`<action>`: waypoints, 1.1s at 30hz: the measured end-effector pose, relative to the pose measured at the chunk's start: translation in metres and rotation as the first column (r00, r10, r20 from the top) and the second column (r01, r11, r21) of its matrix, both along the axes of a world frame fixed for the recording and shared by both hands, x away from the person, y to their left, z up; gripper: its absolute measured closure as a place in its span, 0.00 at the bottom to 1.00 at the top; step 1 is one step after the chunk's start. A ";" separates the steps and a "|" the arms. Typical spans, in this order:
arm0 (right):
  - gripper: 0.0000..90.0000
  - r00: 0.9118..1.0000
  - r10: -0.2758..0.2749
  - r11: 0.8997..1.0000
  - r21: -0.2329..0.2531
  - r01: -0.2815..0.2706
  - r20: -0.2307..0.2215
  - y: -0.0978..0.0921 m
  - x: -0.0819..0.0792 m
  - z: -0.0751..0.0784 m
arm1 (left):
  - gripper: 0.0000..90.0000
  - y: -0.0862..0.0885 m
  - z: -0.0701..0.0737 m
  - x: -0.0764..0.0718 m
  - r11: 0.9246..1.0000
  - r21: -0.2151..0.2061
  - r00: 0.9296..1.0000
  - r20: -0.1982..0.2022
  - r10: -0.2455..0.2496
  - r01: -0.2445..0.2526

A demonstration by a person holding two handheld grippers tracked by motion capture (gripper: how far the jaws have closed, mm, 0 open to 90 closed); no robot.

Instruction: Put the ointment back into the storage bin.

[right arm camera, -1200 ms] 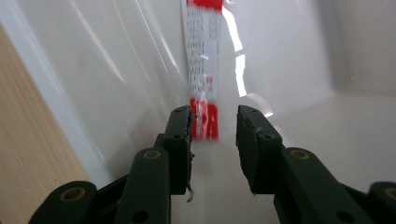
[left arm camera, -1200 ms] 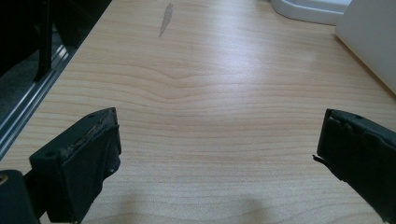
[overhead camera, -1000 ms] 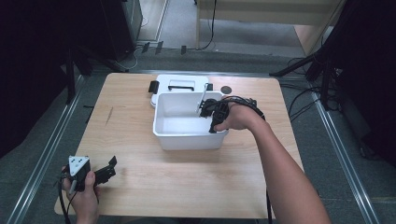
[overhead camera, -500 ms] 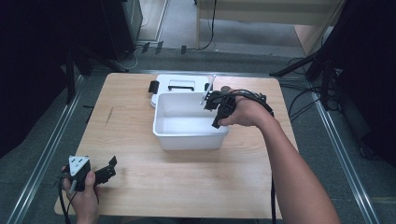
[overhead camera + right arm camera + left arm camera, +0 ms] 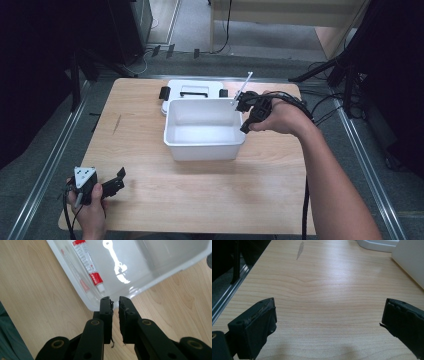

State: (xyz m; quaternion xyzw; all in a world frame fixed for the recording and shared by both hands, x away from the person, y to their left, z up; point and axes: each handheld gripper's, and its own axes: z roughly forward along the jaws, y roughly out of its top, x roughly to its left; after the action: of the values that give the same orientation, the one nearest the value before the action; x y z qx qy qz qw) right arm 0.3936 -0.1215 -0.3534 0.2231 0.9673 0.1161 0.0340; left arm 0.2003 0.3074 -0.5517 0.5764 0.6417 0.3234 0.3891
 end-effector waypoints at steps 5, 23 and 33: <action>0.91 1.000 -0.021 1.000 0.002 0.021 -0.008 -0.014 -0.003 -0.003 | 0.00 0.000 0.000 0.000 1.000 0.001 1.000 0.001 0.001 -0.001; 0.55 0.974 -0.226 0.960 0.170 0.225 -0.012 -0.072 -0.023 -0.052 | 0.00 -0.001 0.000 0.000 1.000 0.003 1.000 -0.001 0.001 -0.001; 0.10 0.903 -0.408 0.892 0.270 0.362 0.136 -0.109 -0.045 -0.087 | 0.00 -0.001 0.000 0.000 1.000 0.007 1.000 -0.002 0.001 -0.001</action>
State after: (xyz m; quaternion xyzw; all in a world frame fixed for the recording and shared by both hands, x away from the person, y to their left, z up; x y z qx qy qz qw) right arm 0.3481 -0.2303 -0.4409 0.4015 0.8747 0.2430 0.1212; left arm 0.2001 0.3063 -0.5517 0.5779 0.6412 0.3253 0.3861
